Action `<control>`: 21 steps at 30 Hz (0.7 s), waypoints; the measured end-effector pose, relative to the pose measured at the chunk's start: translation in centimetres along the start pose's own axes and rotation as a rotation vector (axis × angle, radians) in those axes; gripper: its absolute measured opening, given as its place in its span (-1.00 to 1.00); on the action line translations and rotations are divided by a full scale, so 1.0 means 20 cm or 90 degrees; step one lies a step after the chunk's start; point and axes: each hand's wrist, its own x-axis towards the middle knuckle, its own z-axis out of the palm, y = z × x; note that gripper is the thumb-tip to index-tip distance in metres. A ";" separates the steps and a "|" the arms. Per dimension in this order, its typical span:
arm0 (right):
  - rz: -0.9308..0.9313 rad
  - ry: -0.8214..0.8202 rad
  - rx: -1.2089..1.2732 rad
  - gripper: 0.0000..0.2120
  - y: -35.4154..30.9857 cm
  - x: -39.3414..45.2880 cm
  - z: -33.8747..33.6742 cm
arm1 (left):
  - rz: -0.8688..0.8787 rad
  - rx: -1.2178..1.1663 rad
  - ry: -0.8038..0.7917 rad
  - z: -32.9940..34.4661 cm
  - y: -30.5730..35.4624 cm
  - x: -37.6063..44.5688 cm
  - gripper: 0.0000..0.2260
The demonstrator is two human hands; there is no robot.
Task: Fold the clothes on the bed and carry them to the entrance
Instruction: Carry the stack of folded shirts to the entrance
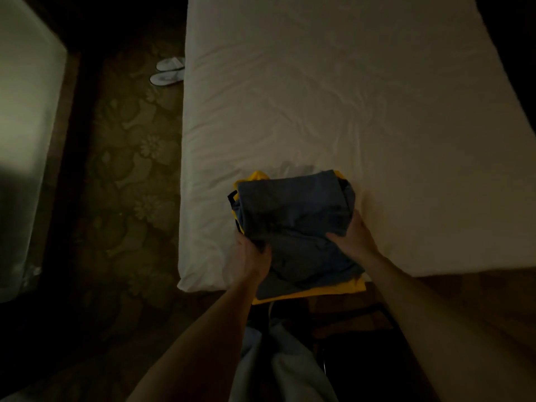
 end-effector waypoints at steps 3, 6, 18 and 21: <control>0.060 0.015 0.082 -0.03 0.03 0.06 0.04 | -0.011 -0.018 0.021 0.06 0.00 0.05 -0.33; 0.086 0.067 0.109 -0.11 0.04 0.10 0.04 | -0.031 -0.011 0.035 0.07 -0.01 0.08 -0.46; 0.054 0.005 0.176 -0.80 -0.04 0.06 0.02 | 0.114 -0.075 0.060 0.19 0.04 -0.01 -0.45; 0.030 0.026 0.242 -0.75 -0.03 0.04 0.02 | 0.135 -0.070 0.061 0.19 0.02 0.01 -0.48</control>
